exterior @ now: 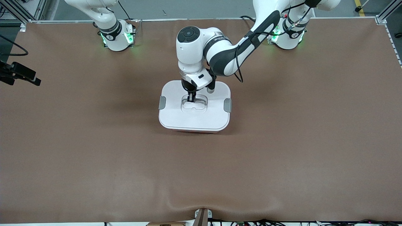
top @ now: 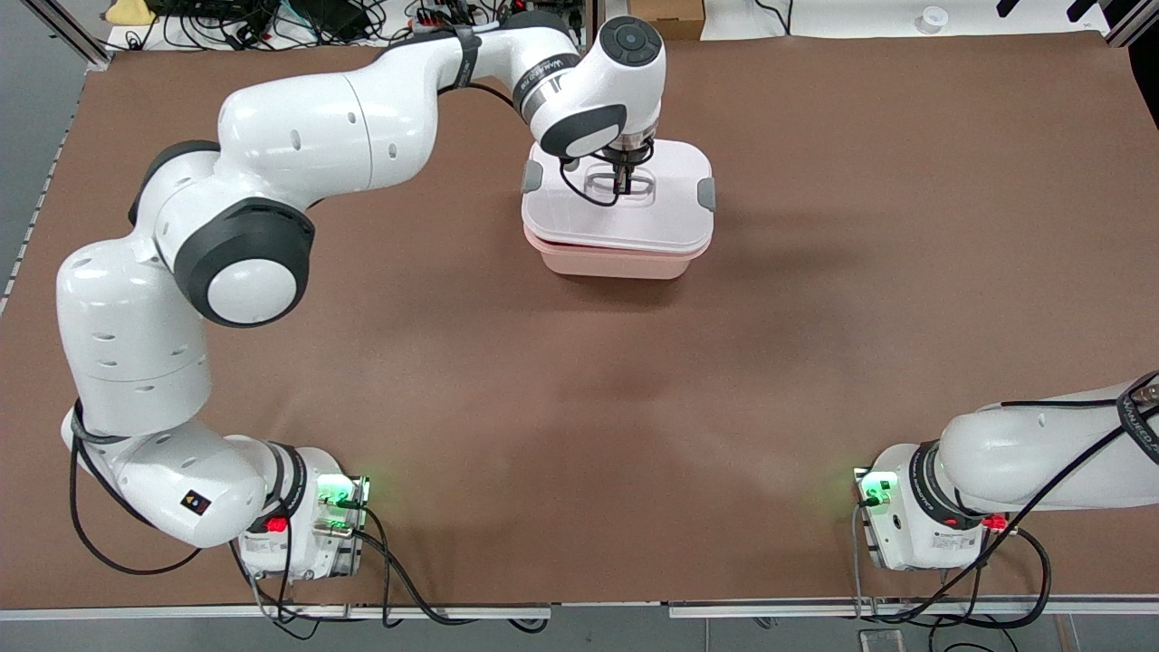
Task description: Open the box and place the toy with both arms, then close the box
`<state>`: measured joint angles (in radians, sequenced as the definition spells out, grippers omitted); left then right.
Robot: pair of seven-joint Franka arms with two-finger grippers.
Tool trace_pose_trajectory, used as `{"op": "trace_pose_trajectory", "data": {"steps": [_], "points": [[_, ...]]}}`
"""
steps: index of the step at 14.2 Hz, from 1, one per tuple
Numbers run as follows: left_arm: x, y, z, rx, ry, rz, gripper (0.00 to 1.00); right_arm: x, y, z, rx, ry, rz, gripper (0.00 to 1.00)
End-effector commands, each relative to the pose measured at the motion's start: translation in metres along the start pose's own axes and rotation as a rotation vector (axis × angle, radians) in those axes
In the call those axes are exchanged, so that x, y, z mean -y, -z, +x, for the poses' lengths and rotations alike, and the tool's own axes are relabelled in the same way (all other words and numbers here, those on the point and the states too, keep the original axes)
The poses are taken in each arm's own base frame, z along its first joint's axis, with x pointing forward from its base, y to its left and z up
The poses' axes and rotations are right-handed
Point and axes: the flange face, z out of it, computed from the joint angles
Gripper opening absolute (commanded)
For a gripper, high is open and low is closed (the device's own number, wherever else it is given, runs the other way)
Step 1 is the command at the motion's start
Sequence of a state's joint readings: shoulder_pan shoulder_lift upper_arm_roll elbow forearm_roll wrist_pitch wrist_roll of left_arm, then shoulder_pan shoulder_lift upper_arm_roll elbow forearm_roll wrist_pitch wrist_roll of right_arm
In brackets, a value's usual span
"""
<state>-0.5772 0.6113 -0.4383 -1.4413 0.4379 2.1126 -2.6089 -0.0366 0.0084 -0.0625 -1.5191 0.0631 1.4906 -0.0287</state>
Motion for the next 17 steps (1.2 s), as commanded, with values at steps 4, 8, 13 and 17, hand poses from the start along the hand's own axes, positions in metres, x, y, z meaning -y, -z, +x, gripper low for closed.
{"op": "trace_pose_trajectory", "data": {"steps": [4, 8, 13, 17], "points": [[0.0035, -0.002, -0.0052, -0.009, -0.004, -0.014, 0.0, 0.0131, 0.0032, -0.0096, 0.016, 0.009, -0.05, 1.0], [-0.0003, -0.0029, -0.0013, -0.012, 0.001, -0.013, 0.0, 0.0134, 0.0032, -0.0096, 0.016, 0.016, -0.047, 1.0], [-0.0026, -0.0033, 0.001, -0.012, 0.009, -0.012, 0.0, 0.0115, 0.0018, -0.0091, 0.019, 0.014, -0.049, 1.0], [-0.0032, -0.0036, 0.0019, -0.013, 0.014, -0.009, 0.0, 0.0107, 0.002, -0.009, 0.018, 0.016, -0.049, 1.0]]}}
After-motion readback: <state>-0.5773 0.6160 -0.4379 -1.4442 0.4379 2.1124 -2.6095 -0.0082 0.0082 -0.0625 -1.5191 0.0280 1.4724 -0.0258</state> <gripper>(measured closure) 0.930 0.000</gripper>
